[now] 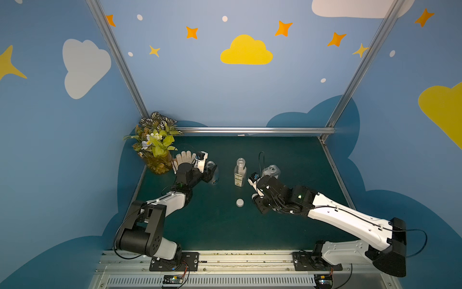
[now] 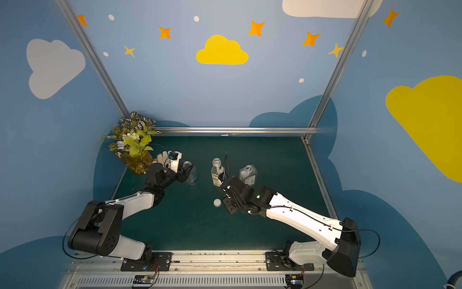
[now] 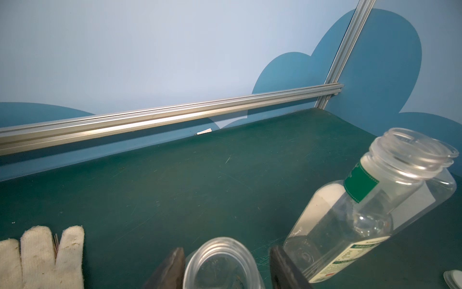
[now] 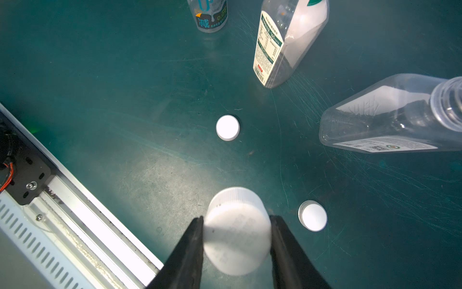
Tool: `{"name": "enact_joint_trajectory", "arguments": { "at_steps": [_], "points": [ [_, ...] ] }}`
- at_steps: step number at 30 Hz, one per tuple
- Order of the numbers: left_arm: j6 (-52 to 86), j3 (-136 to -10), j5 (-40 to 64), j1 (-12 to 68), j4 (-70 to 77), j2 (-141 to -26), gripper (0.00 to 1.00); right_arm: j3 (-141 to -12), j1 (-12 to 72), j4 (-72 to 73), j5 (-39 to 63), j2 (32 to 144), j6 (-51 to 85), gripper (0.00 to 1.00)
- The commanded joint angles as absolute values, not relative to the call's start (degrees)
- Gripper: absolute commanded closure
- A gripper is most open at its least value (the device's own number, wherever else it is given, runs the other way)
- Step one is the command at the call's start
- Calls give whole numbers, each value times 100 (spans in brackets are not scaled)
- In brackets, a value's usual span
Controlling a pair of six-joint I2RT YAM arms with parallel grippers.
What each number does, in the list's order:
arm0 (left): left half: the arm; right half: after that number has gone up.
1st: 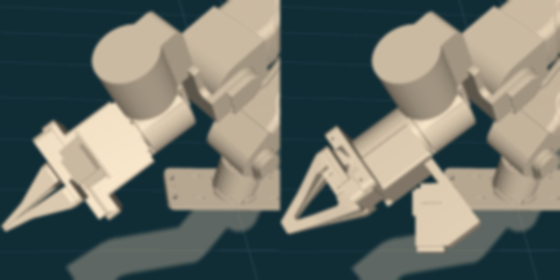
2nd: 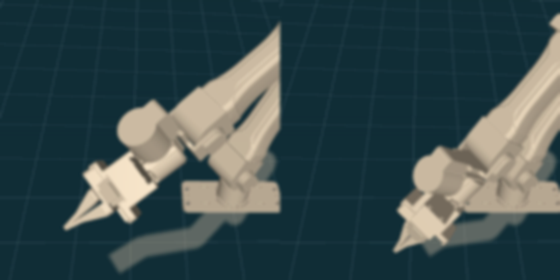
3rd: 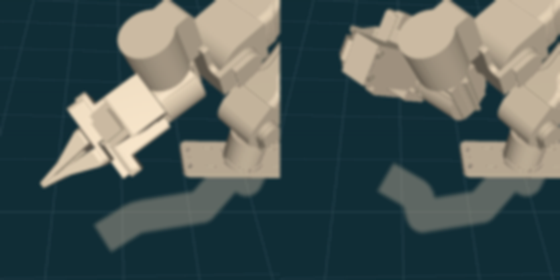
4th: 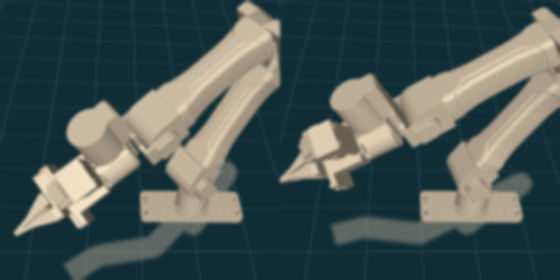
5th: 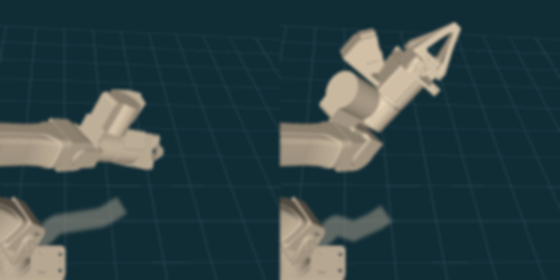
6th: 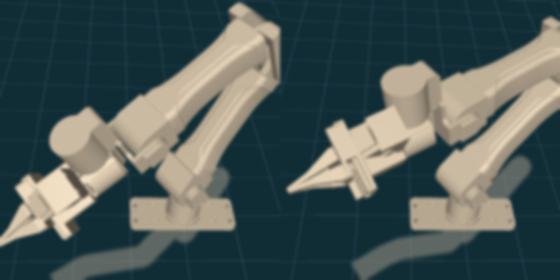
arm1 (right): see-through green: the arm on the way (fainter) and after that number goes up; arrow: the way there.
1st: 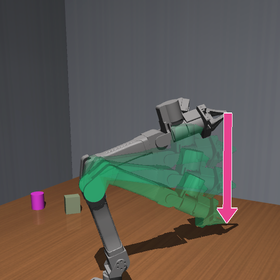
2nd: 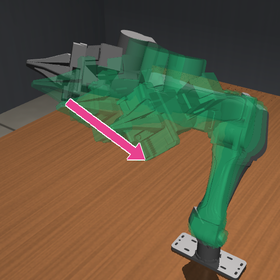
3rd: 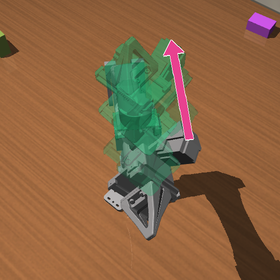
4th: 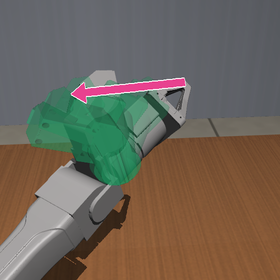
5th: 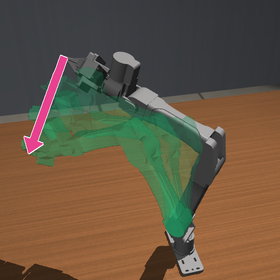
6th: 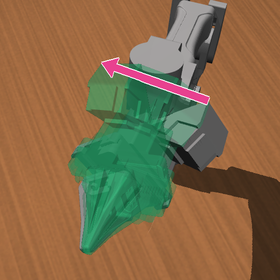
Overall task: Screw on the bottle caps
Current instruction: Pick up the plastic bottle at the center of the board.
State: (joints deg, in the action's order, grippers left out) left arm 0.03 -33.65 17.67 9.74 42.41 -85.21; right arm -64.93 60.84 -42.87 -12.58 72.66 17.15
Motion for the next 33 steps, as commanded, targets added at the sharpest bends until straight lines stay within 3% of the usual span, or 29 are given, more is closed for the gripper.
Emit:
{"name": "enact_joint_trajectory", "arguments": {
  "at_steps": [1, 11, 18, 28, 33],
  "points": [
    [-30, -3448, 1866, 954, 4430, -8588, 47, -6451, 6056, -4192, -1265, 7305, 1775, 66],
    [56, -3398, 1851, 954, 4414, -8464, 79, -6409, 6047, -4193, -1318, 7250, 1739, 67],
    [406, -3002, 2127, 1014, 4037, -7471, 97, -6442, 6047, -4252, -1276, 7000, 1740, 67],
    [479, -2715, 2037, 1771, 1709, -4972, 97, -6441, 6036, -4326, -1248, 6301, 1433, 67],
    [686, -2641, 1857, 2559, 1082, -4237, 97, -6603, 5995, -4716, -1298, 6034, 1362, 67]
  ]
}}
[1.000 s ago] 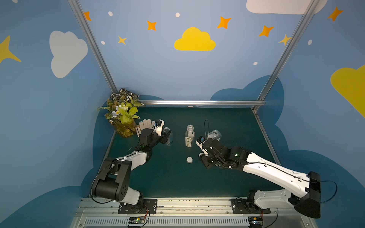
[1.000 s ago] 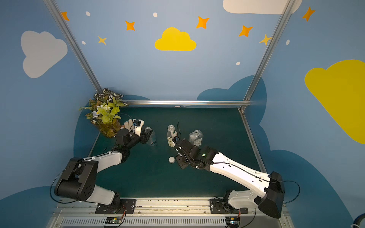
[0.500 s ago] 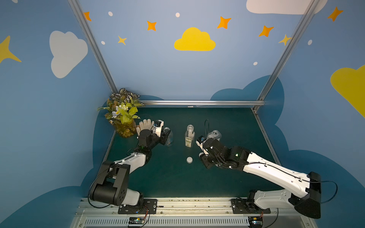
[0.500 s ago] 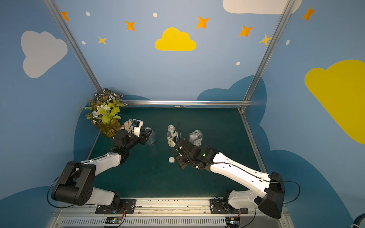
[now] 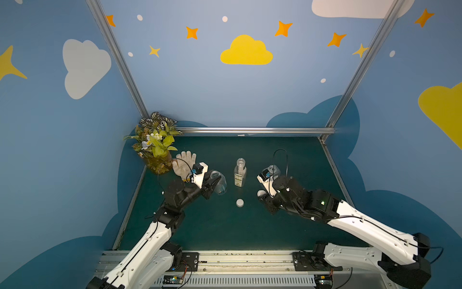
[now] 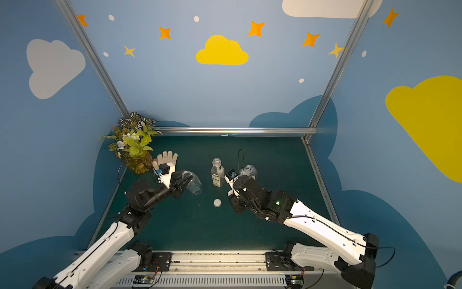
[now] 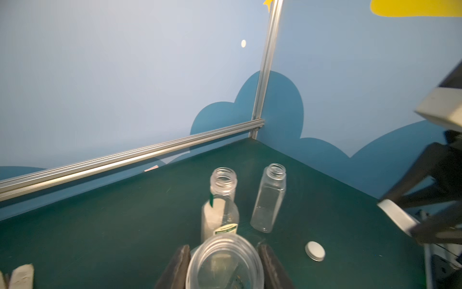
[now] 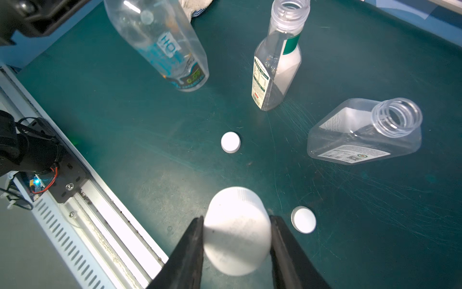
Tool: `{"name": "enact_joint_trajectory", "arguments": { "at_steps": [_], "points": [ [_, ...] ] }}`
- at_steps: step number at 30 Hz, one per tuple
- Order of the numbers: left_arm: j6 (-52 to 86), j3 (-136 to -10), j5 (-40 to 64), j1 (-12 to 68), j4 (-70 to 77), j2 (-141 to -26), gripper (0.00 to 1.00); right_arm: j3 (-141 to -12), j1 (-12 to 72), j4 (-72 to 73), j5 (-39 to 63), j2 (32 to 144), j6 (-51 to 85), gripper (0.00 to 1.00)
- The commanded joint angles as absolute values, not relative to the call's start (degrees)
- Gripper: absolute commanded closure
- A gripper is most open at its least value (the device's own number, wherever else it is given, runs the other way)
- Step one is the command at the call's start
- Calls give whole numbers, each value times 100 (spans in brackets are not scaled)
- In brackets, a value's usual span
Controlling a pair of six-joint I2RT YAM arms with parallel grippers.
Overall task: Screw on the bottle caps
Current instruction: Pick up the plastic bottle at the center of the board, then place the plastic bottle at the center of the board.
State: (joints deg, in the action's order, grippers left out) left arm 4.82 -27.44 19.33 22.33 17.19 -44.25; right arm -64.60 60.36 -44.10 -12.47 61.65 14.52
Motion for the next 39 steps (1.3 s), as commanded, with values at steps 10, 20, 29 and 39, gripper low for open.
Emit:
{"name": "enact_joint_trajectory", "arguments": {
  "at_steps": [10, 20, 29, 39],
  "points": [
    [534, -2430, 325, 5395, 1934, -5254, 97, -6658, 5884, -5124, -1234, 5795, 1351, 67],
    [465, -2285, -99, 6250, 3744, -6591, 97, -6351, 5836, -5115, -1218, 5626, 1413, 67],
    [703, -1981, -1, 6275, 4643, -7040, 88, -6214, 5817, -5029, -1154, 5642, 1468, 67],
    [653, -1859, -25, 6273, 4223, -6766, 50, -6240, 5801, -4993, -1108, 5725, 1432, 65]
  ]
}}
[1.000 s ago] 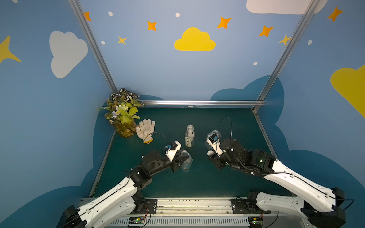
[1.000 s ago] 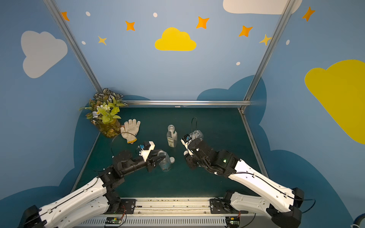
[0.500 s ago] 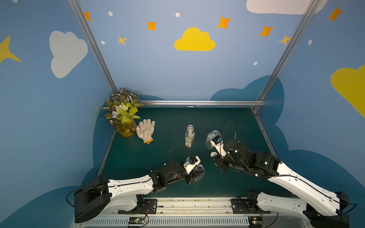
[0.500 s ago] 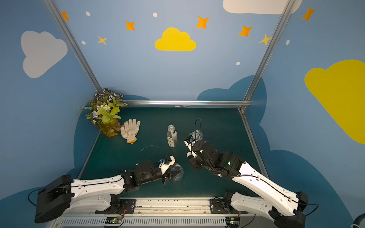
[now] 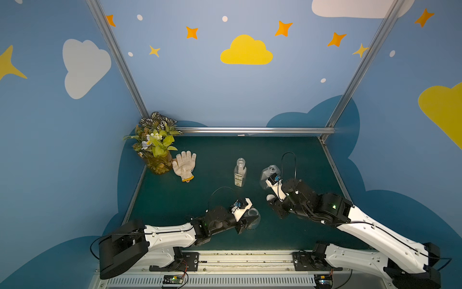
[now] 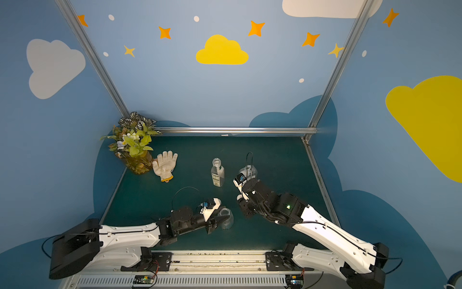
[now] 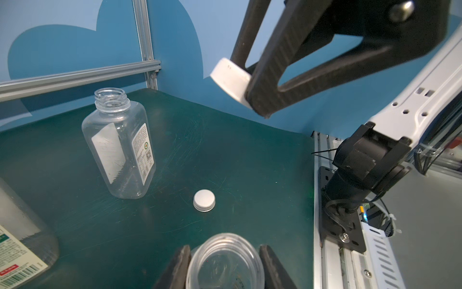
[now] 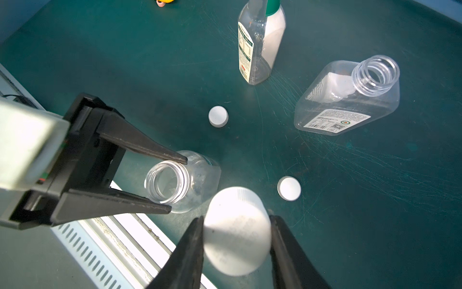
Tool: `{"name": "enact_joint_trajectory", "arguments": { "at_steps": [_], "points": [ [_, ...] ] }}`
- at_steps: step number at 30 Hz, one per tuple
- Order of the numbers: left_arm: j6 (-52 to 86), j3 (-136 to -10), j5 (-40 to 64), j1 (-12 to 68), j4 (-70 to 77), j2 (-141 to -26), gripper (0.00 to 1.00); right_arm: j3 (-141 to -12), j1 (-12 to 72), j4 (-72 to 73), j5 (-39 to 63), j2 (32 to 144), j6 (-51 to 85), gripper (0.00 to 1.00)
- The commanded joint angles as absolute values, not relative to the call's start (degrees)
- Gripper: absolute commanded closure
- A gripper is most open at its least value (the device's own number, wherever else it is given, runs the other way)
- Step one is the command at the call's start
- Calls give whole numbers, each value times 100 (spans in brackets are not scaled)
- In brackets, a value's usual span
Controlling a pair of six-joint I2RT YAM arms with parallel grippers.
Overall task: Screw on the bottle caps
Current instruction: Place the plastic bottle at the center of the board, then screw the bottle cap onto the plastic bottle.
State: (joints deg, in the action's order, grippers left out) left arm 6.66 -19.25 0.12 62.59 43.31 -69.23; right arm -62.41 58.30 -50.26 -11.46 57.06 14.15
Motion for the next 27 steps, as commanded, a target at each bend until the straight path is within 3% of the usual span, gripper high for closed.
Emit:
{"name": "enact_joint_trajectory", "arguments": {
  "at_steps": [1, 7, 12, 20, 27],
  "points": [
    [644, -1851, -43, 6265, 4174, -6722, 45, -6248, 5801, -4988, -1095, 5737, 1433, 65],
    [629, -1811, -53, 6267, 3961, -6474, 17, -6343, 5801, -4983, -990, 5831, 1399, 65],
    [672, -1727, 182, 6267, 3683, -6179, 1, -6558, 5810, -4985, -652, 6021, 1219, 65],
    [883, -1335, 305, 6267, 3448, -5810, 0, -7015, 6016, -5152, -293, 6652, 1016, 65],
    [916, -1204, 245, 6275, 4086, -6242, 0, -7201, 6326, -5238, -456, 7107, 980, 65]
  ]
}}
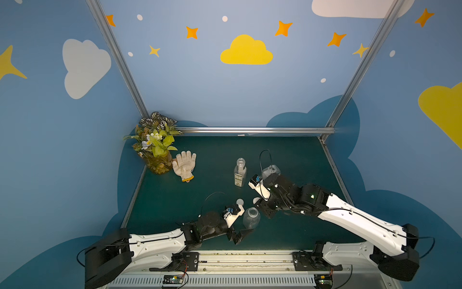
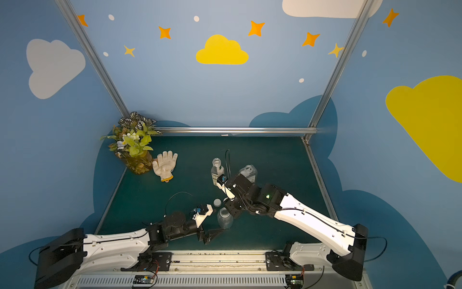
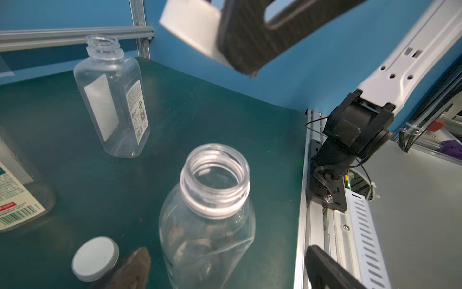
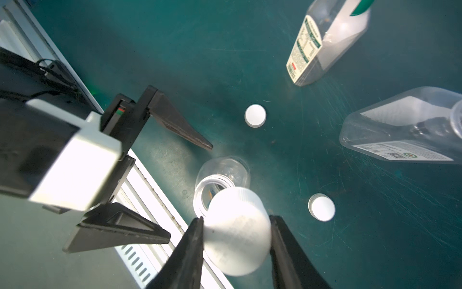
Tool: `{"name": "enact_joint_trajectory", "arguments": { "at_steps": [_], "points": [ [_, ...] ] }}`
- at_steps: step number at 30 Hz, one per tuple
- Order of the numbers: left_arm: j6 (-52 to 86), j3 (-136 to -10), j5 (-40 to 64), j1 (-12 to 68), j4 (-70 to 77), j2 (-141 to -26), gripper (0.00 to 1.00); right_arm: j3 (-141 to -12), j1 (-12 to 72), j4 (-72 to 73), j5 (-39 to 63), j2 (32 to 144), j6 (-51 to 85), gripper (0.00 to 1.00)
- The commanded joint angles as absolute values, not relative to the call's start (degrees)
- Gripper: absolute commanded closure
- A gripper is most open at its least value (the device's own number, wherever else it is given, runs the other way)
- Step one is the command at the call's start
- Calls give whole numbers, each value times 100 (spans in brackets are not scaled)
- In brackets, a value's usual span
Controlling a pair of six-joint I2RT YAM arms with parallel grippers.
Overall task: Screw on the bottle caps
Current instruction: Screw the bottle cap onto the plastic bottle.
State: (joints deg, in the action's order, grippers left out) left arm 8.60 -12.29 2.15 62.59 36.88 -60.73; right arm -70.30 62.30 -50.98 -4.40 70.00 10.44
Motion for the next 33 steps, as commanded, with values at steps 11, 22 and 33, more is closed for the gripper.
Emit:
{"name": "enact_joint_trajectory", "arguments": {
  "at_steps": [11, 22, 33],
  "points": [
    [857, -1239, 292, 6276, 5748, -7483, 0, -7211, 6518, -5312, -580, 7397, 1033, 64],
    [905, -1108, 159, 6278, 6515, -8090, 0, -7172, 6568, -5541, -790, 7549, 1063, 64],
    [784, -1071, -18, 6280, 6444, -8133, 0, -7236, 6607, -5631, -739, 7670, 1047, 62]
  ]
}}
